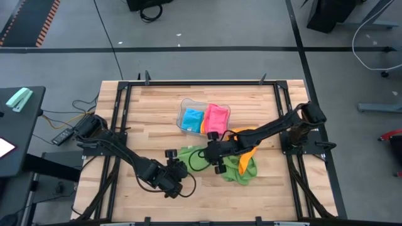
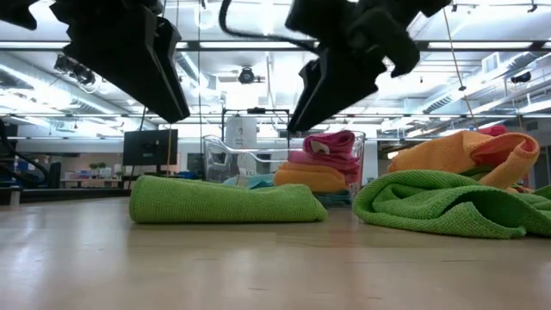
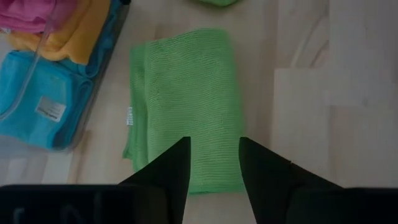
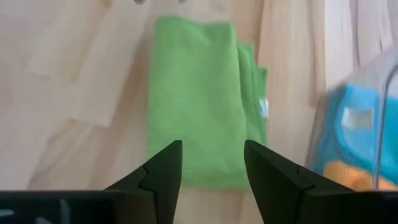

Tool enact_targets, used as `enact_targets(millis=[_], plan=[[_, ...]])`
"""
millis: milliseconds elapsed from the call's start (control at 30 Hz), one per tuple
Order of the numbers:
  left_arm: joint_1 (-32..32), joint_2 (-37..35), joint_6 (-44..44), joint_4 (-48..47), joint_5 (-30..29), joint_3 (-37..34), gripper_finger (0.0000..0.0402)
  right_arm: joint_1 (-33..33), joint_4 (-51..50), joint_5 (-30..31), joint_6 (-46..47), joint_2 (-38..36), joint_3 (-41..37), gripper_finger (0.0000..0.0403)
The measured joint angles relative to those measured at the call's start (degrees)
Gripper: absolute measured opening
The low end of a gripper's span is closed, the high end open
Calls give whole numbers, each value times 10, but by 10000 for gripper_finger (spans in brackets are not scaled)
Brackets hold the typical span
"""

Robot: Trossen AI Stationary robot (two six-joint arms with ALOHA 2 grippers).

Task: Fold microfiber towels
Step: Fold the top green microfiber cloth

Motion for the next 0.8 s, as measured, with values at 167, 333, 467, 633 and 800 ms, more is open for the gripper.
enact_targets(millis=[167,333,467,633,800], plan=[[0,0,0,24,5,0,155,18,70,-1,-8,-1,-17,182],[0,0,-1,39,11,0,168,29,155,-2,-7,-1,-57,182],[0,0,-2,57,15,0,176,30,205,-6,-2,-1,-84,182],[0,0,-2,71,15,0,181,31,251,-6,3,0,-99,182],[2,0,-2,78,37,0,181,31,252,-6,0,0,-100,182]])
